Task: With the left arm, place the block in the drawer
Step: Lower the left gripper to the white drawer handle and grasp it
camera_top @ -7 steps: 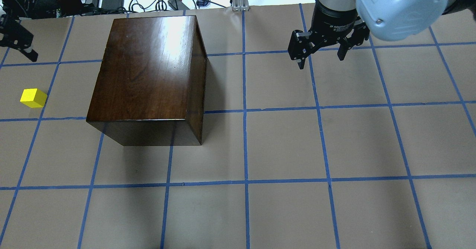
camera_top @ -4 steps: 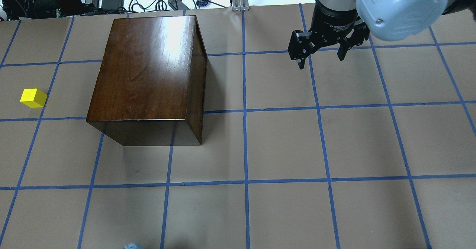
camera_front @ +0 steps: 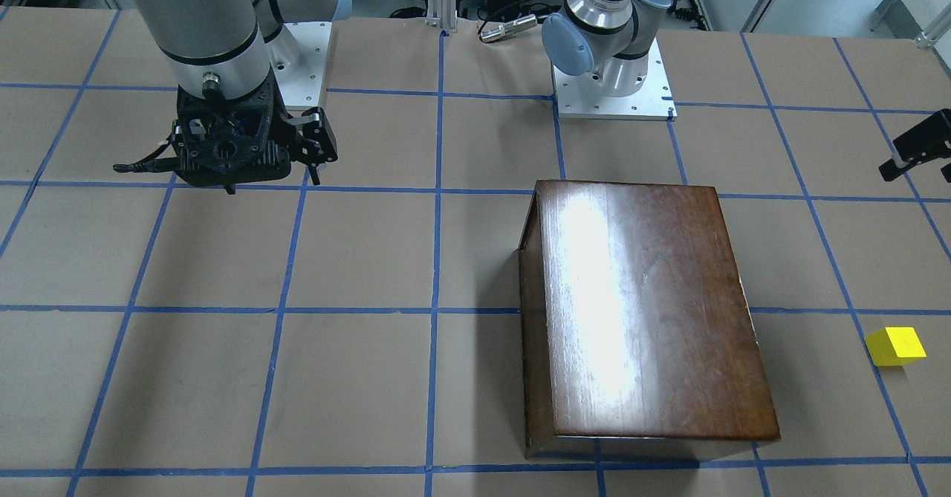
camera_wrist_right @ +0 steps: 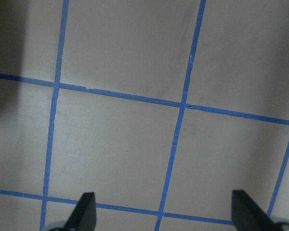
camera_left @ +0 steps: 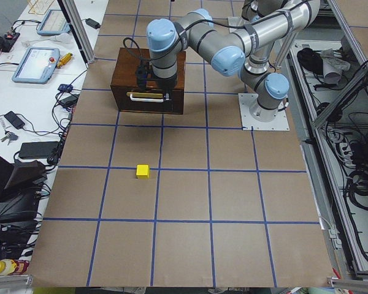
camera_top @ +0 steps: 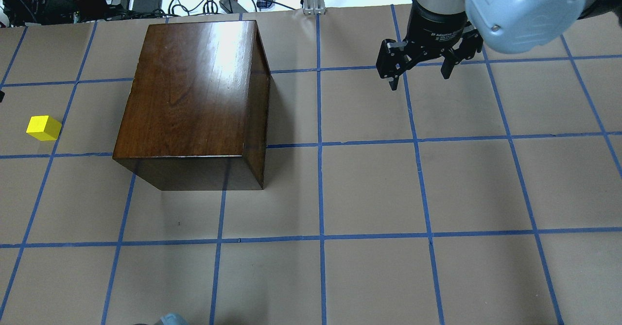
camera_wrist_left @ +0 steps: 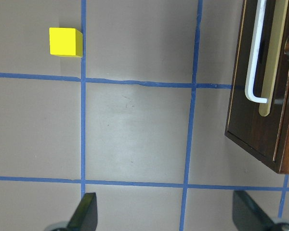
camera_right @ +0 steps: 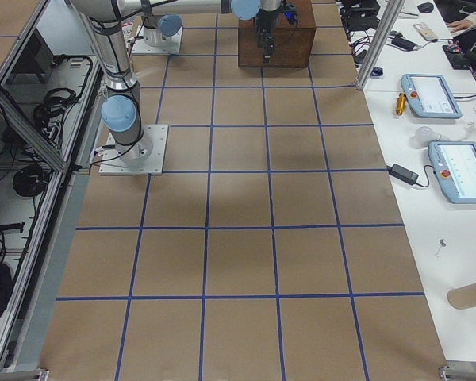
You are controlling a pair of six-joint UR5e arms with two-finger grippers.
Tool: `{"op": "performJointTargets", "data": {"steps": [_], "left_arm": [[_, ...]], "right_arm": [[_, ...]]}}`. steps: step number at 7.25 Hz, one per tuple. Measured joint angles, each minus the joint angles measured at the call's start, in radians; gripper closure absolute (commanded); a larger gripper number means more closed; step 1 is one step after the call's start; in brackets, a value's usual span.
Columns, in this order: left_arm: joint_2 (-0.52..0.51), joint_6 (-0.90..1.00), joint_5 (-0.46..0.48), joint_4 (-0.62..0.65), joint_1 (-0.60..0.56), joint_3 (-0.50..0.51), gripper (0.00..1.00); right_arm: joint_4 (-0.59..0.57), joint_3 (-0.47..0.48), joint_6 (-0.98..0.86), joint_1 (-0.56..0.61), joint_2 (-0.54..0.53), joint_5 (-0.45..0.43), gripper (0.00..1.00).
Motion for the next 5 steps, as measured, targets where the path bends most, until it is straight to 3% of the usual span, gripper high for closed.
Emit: {"op": "performJointTargets", "data": {"steps": [5], "left_arm": [[-0.245, 0.033, -0.086, 0.161, 0.0, 0.007, 0.0]], "right_arm": [[0.0, 0.0, -0.001, 0.0, 0.0, 0.0, 0.0]]}}
